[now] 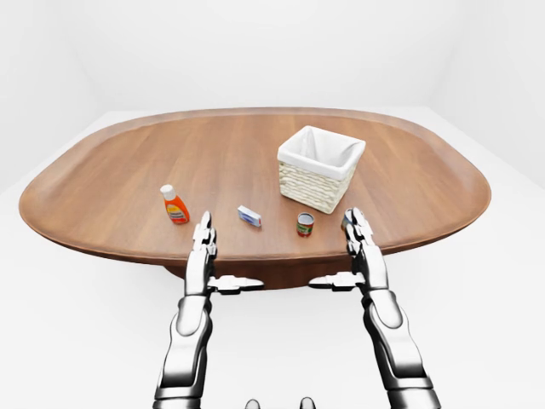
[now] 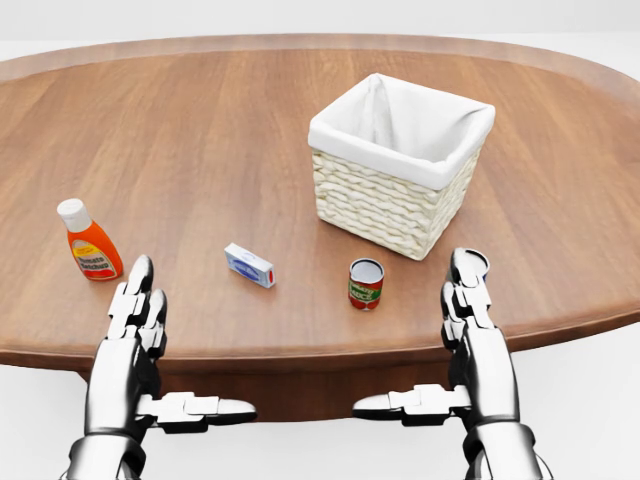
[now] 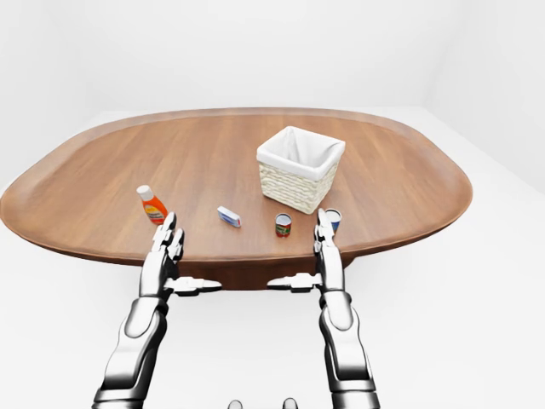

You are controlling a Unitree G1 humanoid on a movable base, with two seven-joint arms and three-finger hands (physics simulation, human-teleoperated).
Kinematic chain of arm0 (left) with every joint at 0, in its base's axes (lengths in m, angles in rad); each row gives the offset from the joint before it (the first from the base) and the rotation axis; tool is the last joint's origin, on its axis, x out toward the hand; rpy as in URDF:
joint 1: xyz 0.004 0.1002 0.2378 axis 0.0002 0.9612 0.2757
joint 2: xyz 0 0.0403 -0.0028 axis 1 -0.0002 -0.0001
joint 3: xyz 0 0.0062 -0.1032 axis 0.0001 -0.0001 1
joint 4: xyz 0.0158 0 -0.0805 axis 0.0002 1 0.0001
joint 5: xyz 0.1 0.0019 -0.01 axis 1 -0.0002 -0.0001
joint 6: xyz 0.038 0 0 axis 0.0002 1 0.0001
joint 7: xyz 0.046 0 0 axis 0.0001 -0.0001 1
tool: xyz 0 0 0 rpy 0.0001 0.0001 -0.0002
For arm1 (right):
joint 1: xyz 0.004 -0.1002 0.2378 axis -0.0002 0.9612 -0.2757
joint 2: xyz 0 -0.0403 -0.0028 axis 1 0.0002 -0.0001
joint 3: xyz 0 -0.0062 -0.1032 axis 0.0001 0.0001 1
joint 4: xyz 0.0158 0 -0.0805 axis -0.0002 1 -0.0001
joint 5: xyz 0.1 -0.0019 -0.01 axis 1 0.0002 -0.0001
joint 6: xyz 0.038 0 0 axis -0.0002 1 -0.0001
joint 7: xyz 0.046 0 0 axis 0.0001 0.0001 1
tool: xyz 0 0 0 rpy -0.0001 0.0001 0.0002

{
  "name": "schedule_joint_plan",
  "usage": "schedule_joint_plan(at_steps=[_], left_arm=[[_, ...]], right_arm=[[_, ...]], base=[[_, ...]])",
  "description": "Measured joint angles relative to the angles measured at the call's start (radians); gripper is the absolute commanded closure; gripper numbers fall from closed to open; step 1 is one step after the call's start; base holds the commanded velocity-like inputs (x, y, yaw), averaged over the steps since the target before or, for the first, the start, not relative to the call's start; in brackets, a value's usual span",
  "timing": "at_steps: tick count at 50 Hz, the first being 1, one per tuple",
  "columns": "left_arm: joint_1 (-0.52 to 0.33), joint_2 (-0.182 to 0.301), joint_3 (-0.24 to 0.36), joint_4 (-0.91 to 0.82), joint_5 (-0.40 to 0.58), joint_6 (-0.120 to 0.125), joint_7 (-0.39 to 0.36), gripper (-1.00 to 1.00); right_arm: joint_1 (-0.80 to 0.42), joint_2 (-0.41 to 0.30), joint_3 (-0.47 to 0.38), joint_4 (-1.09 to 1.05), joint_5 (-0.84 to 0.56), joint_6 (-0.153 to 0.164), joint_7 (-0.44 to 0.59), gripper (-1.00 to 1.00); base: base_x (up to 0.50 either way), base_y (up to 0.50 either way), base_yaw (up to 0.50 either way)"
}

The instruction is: Pick up the ketchup, and put it in the basket.

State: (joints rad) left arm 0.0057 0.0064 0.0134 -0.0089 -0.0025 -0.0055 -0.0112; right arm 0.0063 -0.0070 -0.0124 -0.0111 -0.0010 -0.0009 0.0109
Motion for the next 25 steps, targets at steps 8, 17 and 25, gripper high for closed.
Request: schedule_joint_plan(at_steps=[8, 17, 25], left_arm=[[0.008, 0.005, 0.011, -0.014, -0.002, -0.003, -0.009, -1.0], [0.018, 0.007, 0.016, -0.036, -0.004, 0.005, -0.017, -1.0], [0.029, 0.007, 0.017, -0.06, -0.008, 0.015, -0.024, -1.0]], right_arm=[[0.009, -0.005, -0.01, -0.018, -0.011, -0.002, 0.003, -1.0], [0.012, -0.006, -0.016, -0.026, -0.019, 0.001, -0.003, -1.0], [0.018, -0.006, -0.016, -0.044, -0.025, 0.011, -0.012, -1.0]], base=[[0.0, 0.0, 0.0], [0.0, 0.0, 0.0], [0.0, 0.0, 0.0]])
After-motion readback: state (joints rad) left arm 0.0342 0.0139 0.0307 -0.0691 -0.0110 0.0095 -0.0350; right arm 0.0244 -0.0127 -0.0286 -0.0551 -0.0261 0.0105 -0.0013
